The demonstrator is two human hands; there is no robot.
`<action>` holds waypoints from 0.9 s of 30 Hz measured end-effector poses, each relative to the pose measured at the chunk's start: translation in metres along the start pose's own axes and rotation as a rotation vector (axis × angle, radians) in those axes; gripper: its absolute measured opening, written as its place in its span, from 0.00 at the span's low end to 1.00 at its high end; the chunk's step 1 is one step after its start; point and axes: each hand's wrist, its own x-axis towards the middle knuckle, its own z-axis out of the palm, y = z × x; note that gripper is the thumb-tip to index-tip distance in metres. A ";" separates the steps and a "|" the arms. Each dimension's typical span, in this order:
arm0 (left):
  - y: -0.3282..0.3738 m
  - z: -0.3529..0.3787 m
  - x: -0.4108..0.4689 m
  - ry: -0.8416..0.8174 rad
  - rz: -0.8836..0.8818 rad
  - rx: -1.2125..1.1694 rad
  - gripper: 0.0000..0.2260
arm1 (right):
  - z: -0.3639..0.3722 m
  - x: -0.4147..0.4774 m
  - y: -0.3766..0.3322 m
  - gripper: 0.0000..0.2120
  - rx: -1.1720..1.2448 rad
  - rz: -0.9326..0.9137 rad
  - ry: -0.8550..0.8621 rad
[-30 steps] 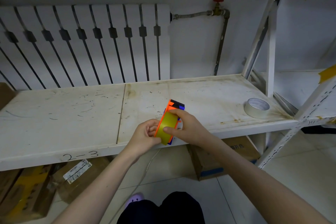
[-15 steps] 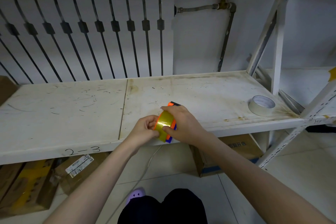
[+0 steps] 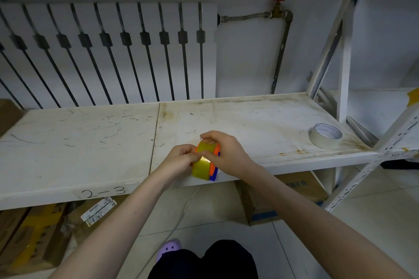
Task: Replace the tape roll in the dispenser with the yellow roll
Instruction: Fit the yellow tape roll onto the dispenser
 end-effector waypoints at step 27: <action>0.045 0.019 0.019 0.155 -0.353 -0.028 0.03 | 0.017 -0.004 0.025 0.44 -0.042 -0.006 -0.162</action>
